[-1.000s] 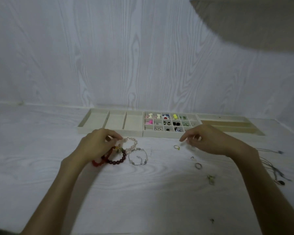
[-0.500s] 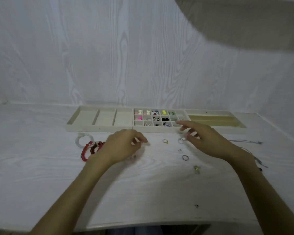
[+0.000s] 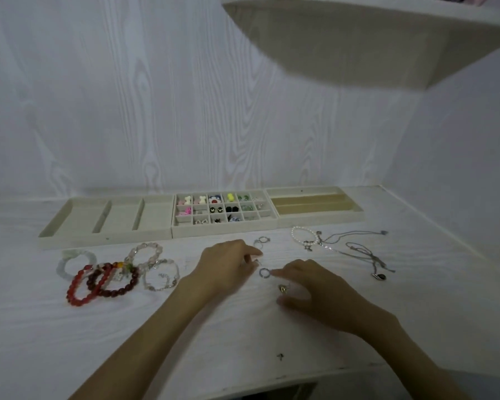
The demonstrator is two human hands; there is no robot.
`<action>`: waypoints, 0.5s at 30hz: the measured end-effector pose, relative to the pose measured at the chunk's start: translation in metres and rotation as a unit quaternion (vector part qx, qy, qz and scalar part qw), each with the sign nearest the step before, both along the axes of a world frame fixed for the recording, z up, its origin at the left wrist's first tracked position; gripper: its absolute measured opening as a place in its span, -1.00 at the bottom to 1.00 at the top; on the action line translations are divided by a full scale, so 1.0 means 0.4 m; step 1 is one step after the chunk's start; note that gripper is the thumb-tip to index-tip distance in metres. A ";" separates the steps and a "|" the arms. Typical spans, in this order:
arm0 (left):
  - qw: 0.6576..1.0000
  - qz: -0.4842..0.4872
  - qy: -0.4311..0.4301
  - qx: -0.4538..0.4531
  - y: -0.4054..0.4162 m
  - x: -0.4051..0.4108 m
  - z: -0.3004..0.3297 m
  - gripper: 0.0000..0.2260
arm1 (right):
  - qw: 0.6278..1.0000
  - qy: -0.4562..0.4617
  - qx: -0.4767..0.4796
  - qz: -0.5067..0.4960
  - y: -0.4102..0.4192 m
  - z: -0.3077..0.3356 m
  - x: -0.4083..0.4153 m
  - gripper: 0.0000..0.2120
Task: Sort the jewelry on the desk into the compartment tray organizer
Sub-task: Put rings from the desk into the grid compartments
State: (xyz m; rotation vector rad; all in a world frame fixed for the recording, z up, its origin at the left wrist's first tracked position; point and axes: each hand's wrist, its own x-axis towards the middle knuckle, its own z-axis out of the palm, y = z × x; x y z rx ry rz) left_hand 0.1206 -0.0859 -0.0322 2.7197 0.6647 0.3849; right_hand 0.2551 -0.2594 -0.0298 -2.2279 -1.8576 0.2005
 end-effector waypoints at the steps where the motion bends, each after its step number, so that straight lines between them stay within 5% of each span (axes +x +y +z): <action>1: 1.000 0.001 0.000 0.005 0.000 0.006 0.001 -0.75 | 1.000 -0.007 0.008 0.008 0.003 -0.005 -0.003 -0.56; 9: 0.999 0.025 -0.021 -0.017 0.021 0.002 0.006 -0.90 | 0.999 -0.008 0.049 -0.021 0.045 0.000 0.026 -0.75; 15: 0.978 0.037 -0.105 -0.176 0.084 -0.089 0.043 -0.94 | 0.991 0.067 0.109 -0.030 0.114 0.028 -0.004 -0.79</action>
